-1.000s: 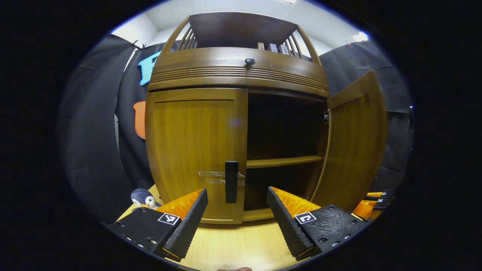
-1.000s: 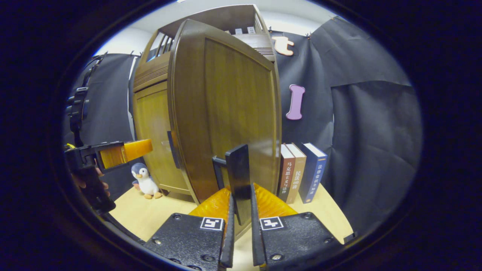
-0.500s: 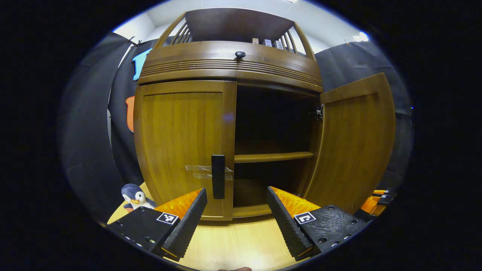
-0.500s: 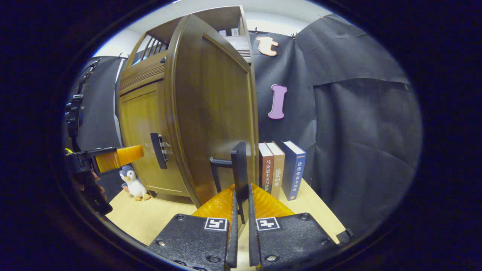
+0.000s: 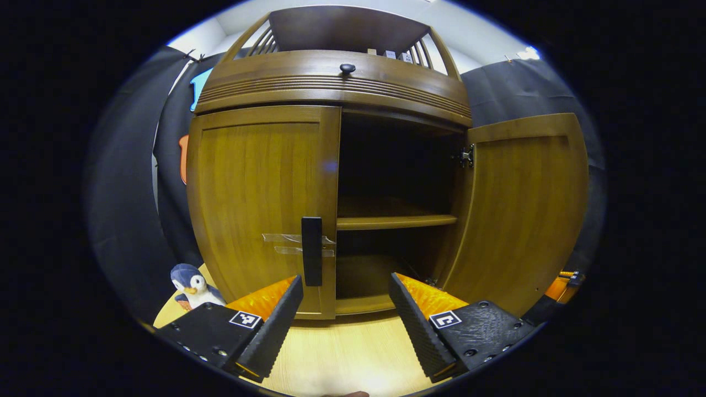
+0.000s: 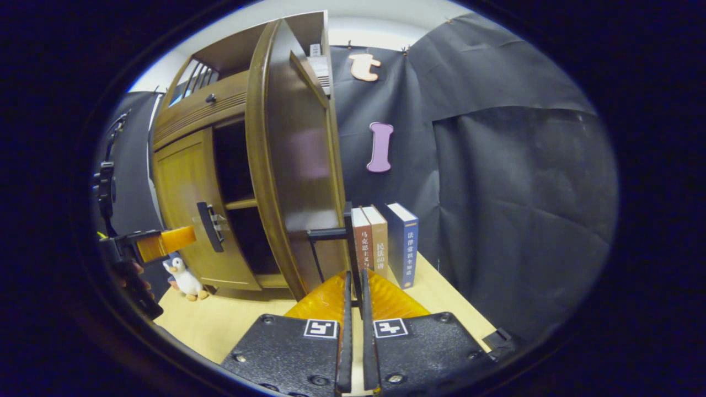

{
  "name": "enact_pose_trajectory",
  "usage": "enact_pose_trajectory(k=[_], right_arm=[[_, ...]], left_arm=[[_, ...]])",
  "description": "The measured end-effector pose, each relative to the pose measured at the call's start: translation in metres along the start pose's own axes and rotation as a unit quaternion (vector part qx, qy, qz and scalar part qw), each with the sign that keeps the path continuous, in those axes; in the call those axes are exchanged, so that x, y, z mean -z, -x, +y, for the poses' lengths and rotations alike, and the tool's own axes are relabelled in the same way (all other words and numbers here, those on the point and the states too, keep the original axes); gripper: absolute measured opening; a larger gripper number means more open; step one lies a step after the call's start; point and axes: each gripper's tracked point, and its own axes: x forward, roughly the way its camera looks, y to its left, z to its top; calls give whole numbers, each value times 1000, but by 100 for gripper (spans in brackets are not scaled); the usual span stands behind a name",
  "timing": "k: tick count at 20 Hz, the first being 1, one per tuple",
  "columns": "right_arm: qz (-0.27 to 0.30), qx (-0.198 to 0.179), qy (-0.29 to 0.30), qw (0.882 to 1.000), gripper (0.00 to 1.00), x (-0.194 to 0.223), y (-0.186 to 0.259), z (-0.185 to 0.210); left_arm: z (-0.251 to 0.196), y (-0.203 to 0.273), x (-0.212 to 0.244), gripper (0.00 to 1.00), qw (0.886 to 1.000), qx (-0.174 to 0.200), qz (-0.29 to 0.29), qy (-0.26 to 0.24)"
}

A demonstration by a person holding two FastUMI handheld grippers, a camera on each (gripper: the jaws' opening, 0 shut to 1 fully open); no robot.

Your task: Open the right door of the double-door shoe cabinet with the right hand, and open the left door with the left hand.

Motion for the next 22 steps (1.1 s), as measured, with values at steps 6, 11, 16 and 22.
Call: enact_pose_trajectory(k=[6, 11, 16, 22], right_arm=[[-12, 56, -8, 998, 10, -9, 9, -43], [-22, 69, -39, 997, 4, -13, 22, -57], [-35, 76, -22, 996, 4, -14, 32, -51], [-44, 54, -3, 998, 28, -19, 42, -26]], left_arm=[[-6, -15, 0, 94, 1000, 6, 0, -6], [2, -38, 5, 94, 1000, -2, 9, -6], [31, -66, 9, 94, 1000, -26, 14, -10], [57, -104, 19, 94, 998, -53, 27, -8]])
